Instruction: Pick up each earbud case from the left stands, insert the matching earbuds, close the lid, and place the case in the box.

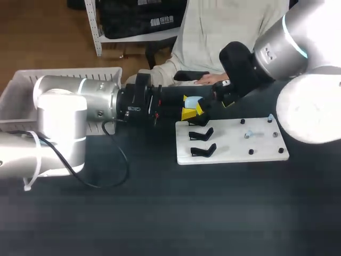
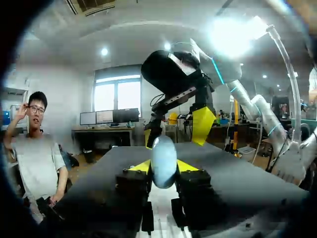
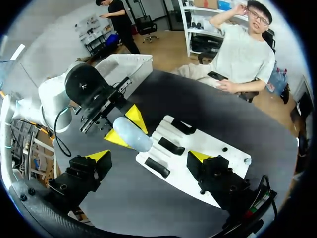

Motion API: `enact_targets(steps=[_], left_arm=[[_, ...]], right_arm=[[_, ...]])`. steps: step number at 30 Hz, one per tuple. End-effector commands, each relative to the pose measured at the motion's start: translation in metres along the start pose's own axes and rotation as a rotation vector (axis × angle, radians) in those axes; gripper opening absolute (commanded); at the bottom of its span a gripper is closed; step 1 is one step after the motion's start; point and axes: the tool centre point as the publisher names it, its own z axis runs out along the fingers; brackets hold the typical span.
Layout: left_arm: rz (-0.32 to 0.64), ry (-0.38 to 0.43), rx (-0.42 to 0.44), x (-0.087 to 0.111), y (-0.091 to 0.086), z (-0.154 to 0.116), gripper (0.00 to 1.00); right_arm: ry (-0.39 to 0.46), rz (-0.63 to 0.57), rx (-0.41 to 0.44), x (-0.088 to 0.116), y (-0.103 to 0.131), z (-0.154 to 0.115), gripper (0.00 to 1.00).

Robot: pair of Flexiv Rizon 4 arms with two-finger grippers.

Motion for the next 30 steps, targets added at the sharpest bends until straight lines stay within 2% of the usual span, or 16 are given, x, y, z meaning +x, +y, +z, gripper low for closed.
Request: enact_targets(steps=[1,11,22,30], left_arm=[[0.003,-0.003,-0.001,0.001,0.000,0.000,0.00],[0.003,-0.003,-0.001,0.001,0.000,0.000,0.00],[0.003,-0.003,-0.001,0.001,0.000,0.000,0.00],[0.003,-0.003,-0.001,0.001,0.000,0.000,0.00]], right_arm=[[0.012,0.004,-0.001,-0.005,-0.003,0.004,1.00],[0.043,0.013,0.007,-0.006,-0.010,0.014,1.00],[0.031,0.031,0.015,-0.013,-0.013,0.014,1.00],[-0.068,0.058,0.034,-0.026,-0.022,-0.011,1.00]])
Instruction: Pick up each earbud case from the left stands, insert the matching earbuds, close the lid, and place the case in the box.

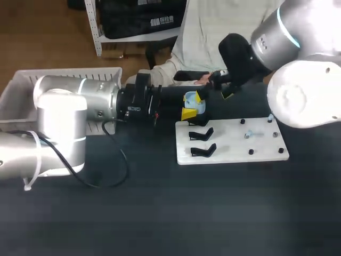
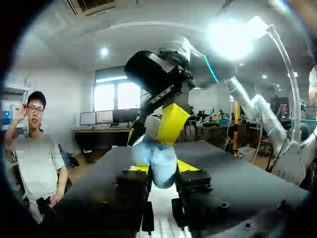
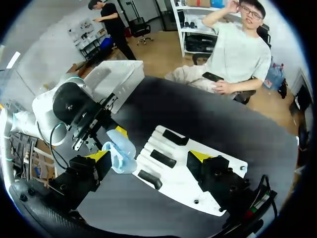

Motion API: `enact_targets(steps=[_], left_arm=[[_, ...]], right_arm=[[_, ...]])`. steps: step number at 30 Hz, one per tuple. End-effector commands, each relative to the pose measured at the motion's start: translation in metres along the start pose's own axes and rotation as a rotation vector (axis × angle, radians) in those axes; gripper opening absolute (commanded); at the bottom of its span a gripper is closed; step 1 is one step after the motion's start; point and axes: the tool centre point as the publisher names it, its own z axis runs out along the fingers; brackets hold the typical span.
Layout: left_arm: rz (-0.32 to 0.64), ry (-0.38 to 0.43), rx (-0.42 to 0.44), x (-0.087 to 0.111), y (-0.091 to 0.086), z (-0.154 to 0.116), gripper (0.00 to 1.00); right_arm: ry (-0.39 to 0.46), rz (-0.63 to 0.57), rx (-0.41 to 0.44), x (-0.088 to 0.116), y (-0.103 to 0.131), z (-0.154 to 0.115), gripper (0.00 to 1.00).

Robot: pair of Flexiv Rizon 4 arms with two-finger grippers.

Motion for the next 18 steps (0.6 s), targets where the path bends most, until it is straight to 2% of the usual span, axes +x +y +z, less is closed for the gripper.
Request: enact_targets(steps=[1,4,7,10,15,18], left_arm=[[0.003,-0.002,-0.003,0.001,0.000,0.000,0.00],[0.003,-0.002,-0.003,0.001,0.000,0.000,0.00],[0.003,-0.002,-0.003,0.001,0.000,0.000,0.00],[0.003,-0.002,-0.003,0.001,0.000,0.000,0.00],[0.003,-0.002,-0.003,0.001,0.000,0.000,0.00],[0.003,-0.002,-0.003,0.001,0.000,0.000,0.00]], right_arm=[[-0.049,0.007,0.024,0.002,-0.002,-0.020,1.00],[-0.076,0.002,0.080,0.001,-0.009,-0.034,1.00],[-0.055,-0.006,0.150,0.003,-0.022,-0.045,1.00],[0.008,0.006,0.226,0.008,-0.043,-0.053,1.00],[0.091,0.008,0.403,0.020,-0.079,-0.061,1.00],[0.166,0.026,0.472,0.028,-0.099,-0.060,1.00]])
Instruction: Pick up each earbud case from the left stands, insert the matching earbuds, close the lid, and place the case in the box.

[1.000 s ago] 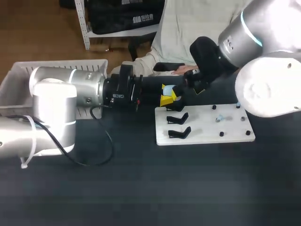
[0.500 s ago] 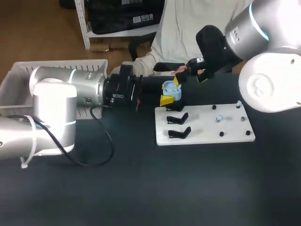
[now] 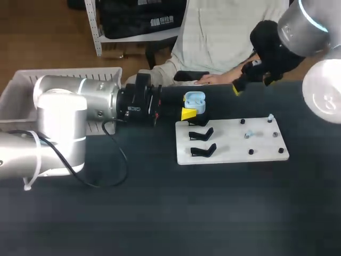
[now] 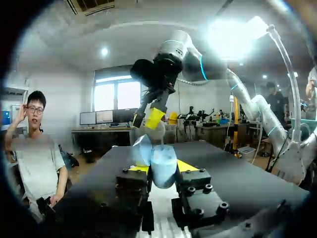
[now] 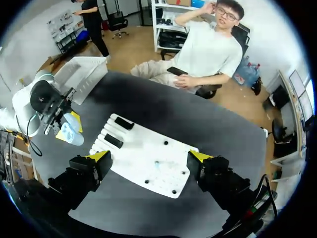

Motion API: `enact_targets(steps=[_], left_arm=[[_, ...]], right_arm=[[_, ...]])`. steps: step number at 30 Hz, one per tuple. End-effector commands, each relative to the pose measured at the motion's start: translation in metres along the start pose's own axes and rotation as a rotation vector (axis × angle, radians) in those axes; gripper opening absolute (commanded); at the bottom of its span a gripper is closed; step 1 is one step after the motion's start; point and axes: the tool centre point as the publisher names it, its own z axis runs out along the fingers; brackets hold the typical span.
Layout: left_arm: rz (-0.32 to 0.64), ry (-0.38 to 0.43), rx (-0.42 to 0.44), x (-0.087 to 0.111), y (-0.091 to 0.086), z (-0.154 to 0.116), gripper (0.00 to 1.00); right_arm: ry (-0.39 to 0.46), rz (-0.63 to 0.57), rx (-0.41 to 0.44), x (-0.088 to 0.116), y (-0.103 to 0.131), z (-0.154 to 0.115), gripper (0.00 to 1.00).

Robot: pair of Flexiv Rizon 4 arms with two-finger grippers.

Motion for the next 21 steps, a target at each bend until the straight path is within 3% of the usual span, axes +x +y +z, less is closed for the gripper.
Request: enact_targets(steps=[1,5,12,14,21], left_arm=[[0.003,-0.003,-0.003,0.001,0.000,0.000,0.00],[0.003,-0.003,-0.003,0.001,0.000,0.000,0.00],[0.003,-0.003,-0.003,0.001,0.000,0.000,0.00],[0.003,-0.003,-0.003,0.001,0.000,0.000,0.00],[0.003,-0.003,-0.003,0.001,0.000,0.000,0.00]], right_arm=[[0.094,0.034,0.203,0.007,-0.016,0.006,1.00],[0.181,0.039,0.275,0.017,-0.036,0.022,1.00],[0.295,0.073,0.291,0.029,-0.059,0.046,1.00],[0.320,0.080,0.289,0.030,-0.062,0.052,0.78],[0.375,0.111,0.265,0.037,-0.073,0.071,0.60]])
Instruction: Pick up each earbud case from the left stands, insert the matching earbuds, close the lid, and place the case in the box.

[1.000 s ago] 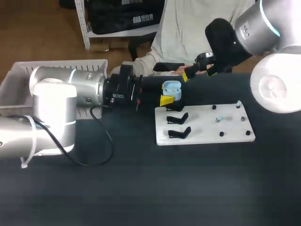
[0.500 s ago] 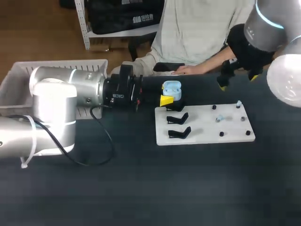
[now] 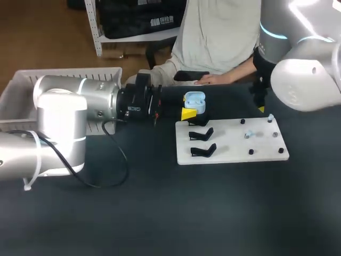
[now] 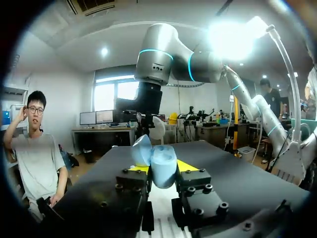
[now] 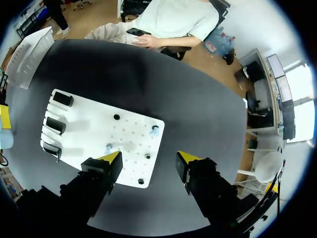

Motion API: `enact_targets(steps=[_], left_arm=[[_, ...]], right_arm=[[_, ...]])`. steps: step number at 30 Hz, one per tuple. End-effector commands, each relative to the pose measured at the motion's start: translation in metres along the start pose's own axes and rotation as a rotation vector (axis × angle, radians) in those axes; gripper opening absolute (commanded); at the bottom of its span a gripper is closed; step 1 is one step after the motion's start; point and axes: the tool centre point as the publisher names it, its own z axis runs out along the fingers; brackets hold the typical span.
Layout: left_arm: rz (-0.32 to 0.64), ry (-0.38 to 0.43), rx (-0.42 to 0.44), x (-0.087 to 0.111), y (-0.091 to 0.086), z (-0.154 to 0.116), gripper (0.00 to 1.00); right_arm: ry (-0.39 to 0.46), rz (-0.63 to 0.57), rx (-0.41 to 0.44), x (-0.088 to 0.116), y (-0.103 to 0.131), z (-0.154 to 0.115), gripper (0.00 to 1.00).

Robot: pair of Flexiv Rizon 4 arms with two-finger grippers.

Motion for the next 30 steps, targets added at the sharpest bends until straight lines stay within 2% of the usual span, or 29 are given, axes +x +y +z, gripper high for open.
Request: enact_targets(steps=[1,5,17,18,20,23,27,30], left_arm=[[0.004,-0.003,-0.003,0.001,0.000,0.000,0.00],[0.004,-0.003,-0.003,0.001,0.000,0.000,0.00],[0.004,-0.003,-0.003,0.001,0.000,0.000,0.00],[0.004,-0.003,-0.003,0.001,0.000,0.000,0.00],[0.004,-0.003,-0.003,0.001,0.000,0.000,0.00],[0.004,-0.003,-0.003,0.001,0.000,0.000,0.00],[0.004,-0.003,-0.003,0.001,0.000,0.000,0.00],[0.004,-0.003,-0.003,0.001,0.000,0.000,0.00]], right_arm=[[0.077,0.005,-0.006,-0.007,-0.002,0.015,0.61],[0.109,0.016,0.001,-0.003,-0.005,0.029,0.68],[0.140,0.021,0.006,-0.002,-0.002,0.052,0.59],[0.139,0.022,0.007,-0.003,-0.003,0.053,0.49],[0.137,0.024,0.014,-0.003,-0.004,0.054,0.44],[0.141,0.023,0.017,-0.004,-0.005,0.057,0.49],[0.142,0.028,0.020,-0.005,-0.006,0.061,0.49],[0.143,0.029,0.022,-0.007,-0.007,0.065,0.63]])
